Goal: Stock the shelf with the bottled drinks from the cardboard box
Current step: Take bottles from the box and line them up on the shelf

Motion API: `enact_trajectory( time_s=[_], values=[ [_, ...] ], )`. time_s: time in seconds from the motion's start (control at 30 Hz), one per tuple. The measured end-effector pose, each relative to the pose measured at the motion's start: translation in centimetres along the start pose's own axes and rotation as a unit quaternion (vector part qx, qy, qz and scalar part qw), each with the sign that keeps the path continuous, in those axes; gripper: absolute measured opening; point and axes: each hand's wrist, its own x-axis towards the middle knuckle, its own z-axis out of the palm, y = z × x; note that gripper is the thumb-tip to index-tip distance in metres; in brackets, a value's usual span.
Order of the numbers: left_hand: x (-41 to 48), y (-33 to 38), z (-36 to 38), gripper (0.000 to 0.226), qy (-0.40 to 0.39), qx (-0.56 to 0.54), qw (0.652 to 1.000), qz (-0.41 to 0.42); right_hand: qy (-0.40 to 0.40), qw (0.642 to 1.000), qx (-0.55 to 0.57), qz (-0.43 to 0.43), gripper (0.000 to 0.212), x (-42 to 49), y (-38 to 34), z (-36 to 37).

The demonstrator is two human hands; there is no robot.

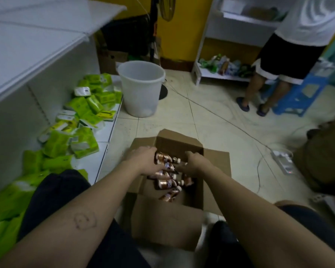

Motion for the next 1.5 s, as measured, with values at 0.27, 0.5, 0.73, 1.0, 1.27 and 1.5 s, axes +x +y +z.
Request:
enact_trajectory(
  time_s=[0.27, 0.5, 0.73, 1.0, 1.27, 1.5],
  values=[
    [5.0, -0.8, 7.4, 0.028, -0.125, -0.089, 0.988, -0.020, -0.153, 0.980, 0.127, 0.027, 0.055, 3.3, 4.1, 7.3],
    [11.6, -1.7, 14.6, 0.052, -0.205, -0.138, 0.969, -0.028, -0.225, 0.952, 0.192, 0.083, 0.047, 8.7, 6.5, 13.4],
    [18.7, -3.2, 23.8, 0.058, -0.248, -0.176, 0.947, -0.104, -0.275, 0.920, 0.225, 0.168, 0.020, 15.4, 7.5, 20.8],
    [22.7, -5.2, 30.3, 0.060, -0.213, -0.109, 0.968, -0.081, -0.258, 0.864, 0.349, 0.255, 0.027, 19.7, 7.4, 27.3],
    [21.5, -5.9, 32.5, 0.053, -0.197, -0.074, 0.976, -0.060, -0.211, 0.755, 0.510, 0.353, 0.037, 19.7, 8.3, 28.8],
    [20.6, -6.9, 32.7, 0.077, -0.367, -0.196, 0.894, -0.169, -0.142, 0.819, 0.413, 0.371, 0.075, 19.3, 10.7, 28.3]
  ],
)
